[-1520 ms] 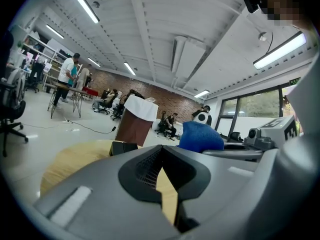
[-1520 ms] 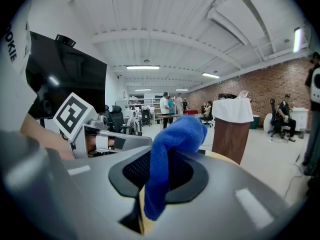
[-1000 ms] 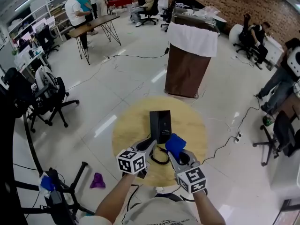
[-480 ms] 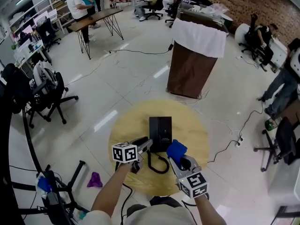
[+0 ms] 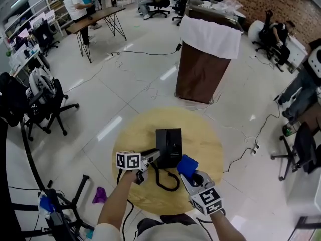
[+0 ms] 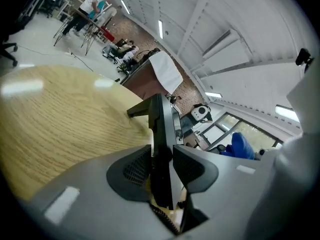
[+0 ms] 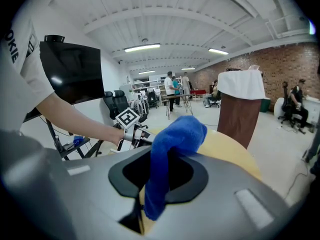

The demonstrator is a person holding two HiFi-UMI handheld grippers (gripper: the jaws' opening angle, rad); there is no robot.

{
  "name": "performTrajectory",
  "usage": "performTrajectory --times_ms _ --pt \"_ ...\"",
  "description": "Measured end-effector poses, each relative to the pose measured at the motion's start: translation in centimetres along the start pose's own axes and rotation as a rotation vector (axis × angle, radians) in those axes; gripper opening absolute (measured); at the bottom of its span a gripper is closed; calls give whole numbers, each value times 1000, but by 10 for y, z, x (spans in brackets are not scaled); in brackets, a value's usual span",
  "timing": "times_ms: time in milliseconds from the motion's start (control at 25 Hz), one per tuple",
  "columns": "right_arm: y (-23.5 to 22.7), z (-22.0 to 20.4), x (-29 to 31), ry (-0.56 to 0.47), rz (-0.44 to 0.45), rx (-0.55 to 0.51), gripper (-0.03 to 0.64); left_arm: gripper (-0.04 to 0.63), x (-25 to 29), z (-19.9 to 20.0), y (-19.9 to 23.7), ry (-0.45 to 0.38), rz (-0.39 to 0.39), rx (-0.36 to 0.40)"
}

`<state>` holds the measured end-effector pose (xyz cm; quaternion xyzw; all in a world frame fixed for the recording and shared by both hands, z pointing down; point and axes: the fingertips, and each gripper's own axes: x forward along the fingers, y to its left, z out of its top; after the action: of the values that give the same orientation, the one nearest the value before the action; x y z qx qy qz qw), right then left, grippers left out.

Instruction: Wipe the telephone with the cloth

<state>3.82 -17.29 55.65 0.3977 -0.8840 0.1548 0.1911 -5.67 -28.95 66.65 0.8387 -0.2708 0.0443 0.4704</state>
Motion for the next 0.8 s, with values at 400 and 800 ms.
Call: performTrajectory --times_ms 400,800 --pt "-15 -17 -3 36 -28 46 61 84 10 11 -7 103 -146 -19" --pt "-11 -9 4 14 -16 39 61 63 7 14 -18 99 -171 -53"
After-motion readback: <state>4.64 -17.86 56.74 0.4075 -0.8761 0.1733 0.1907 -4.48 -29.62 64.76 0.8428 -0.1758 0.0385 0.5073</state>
